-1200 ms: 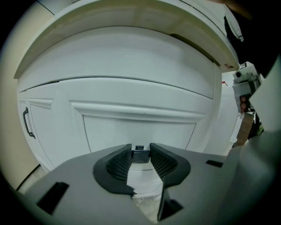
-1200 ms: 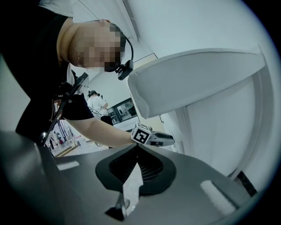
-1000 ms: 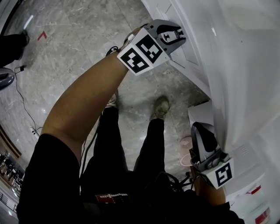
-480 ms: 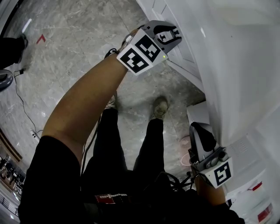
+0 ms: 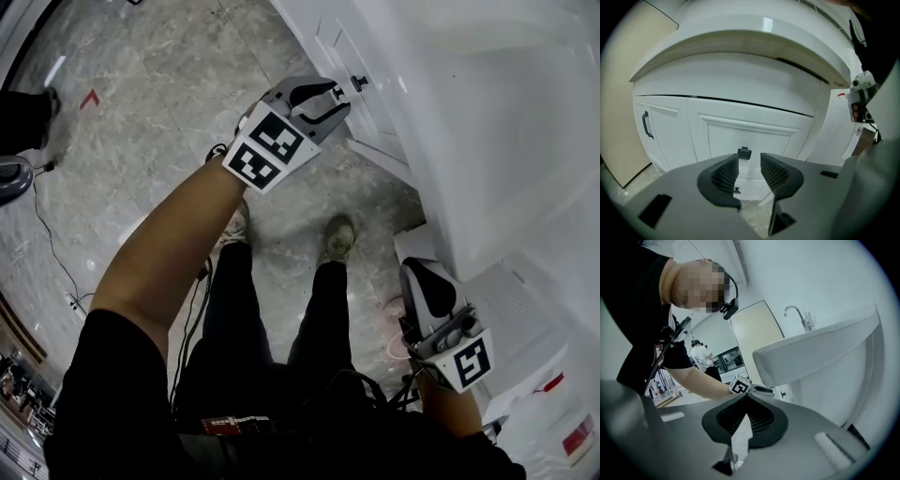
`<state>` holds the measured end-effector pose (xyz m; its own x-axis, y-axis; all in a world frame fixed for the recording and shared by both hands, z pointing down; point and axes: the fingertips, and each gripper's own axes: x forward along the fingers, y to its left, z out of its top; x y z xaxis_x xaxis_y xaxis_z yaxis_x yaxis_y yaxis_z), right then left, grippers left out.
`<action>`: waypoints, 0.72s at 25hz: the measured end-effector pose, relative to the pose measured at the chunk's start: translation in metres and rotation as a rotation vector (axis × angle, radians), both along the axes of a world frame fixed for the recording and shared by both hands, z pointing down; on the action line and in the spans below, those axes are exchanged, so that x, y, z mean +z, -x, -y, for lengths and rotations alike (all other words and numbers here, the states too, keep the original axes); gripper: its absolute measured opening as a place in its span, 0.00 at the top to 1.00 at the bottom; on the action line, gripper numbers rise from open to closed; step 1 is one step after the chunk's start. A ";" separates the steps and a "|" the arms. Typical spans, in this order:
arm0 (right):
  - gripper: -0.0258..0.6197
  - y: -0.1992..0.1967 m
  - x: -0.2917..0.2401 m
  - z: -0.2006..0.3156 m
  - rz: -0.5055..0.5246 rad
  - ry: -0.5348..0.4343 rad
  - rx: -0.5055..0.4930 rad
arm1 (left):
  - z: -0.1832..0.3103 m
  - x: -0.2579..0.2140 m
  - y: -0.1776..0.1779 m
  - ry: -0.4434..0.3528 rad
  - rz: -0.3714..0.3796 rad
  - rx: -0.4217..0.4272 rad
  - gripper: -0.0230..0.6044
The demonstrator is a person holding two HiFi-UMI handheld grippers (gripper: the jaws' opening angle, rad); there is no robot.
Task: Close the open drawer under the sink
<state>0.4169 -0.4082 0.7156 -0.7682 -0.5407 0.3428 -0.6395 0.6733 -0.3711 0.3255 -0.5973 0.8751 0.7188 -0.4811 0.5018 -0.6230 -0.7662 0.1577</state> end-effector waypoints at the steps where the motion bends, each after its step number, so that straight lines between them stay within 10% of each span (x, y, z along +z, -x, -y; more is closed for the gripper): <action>1: 0.96 -0.002 -0.002 0.000 0.001 0.006 0.011 | -0.006 -0.007 0.005 0.001 -0.003 -0.009 0.75; 18: 0.96 -0.018 -0.098 -0.010 -0.057 0.030 0.148 | -0.075 -0.230 0.069 -0.051 -0.205 -0.121 0.93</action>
